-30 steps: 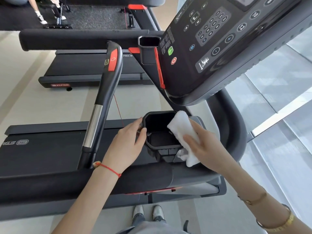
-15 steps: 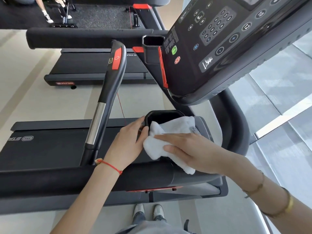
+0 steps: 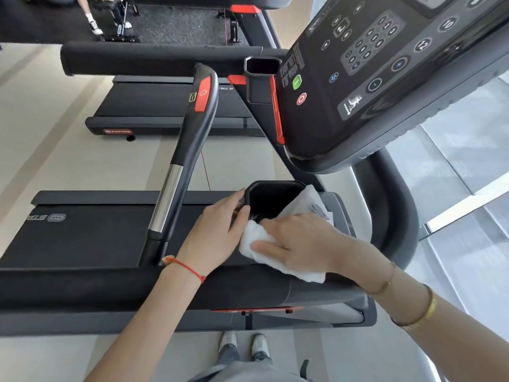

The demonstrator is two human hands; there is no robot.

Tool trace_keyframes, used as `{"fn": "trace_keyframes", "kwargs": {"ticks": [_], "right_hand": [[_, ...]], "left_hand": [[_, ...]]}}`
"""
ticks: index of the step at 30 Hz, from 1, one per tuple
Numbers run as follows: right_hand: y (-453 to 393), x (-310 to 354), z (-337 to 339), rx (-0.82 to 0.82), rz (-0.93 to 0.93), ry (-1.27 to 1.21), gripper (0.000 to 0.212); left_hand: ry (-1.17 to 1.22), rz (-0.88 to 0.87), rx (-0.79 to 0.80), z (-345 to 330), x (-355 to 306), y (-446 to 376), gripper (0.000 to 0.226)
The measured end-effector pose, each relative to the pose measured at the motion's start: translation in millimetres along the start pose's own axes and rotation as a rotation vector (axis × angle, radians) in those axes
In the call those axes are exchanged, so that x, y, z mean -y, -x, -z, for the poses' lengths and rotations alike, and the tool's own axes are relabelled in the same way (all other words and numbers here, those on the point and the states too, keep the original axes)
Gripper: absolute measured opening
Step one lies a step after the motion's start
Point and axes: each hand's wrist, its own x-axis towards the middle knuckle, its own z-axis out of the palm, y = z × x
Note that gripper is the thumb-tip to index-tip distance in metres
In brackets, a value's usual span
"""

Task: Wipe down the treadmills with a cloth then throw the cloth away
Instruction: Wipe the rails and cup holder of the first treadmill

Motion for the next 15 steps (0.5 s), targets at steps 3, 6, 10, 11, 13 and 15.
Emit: {"fn": "trace_keyframes", "kwargs": {"ticks": [3,6,10,11,13,15], "right_hand": [[7,-4,-4,-0.075,0.015,0.023,0.04],[20,-12,-8,-0.153,0.076,0.012,0.038],[30,-20,-7,-0.137,0.121,-0.047,0.041],[32,-20,-7,-0.126,0.128,-0.072,0.043],[35,-21,-9,-0.128,0.141,-0.139,0.042],[38,-21,-10,-0.14,0.135,-0.234,0.042]], "left_hand": [[0.003,-0.001,0.002,0,1,0,0.047],[0.01,-0.005,-0.002,-1,2,-1,0.045],[-0.005,-0.017,0.003,1,1,0,0.044],[-0.01,-0.023,0.003,1,0,0,0.044],[-0.02,-0.028,-0.006,2,-1,0,0.044],[-0.042,-0.033,-0.016,2,-1,1,0.043]]}}
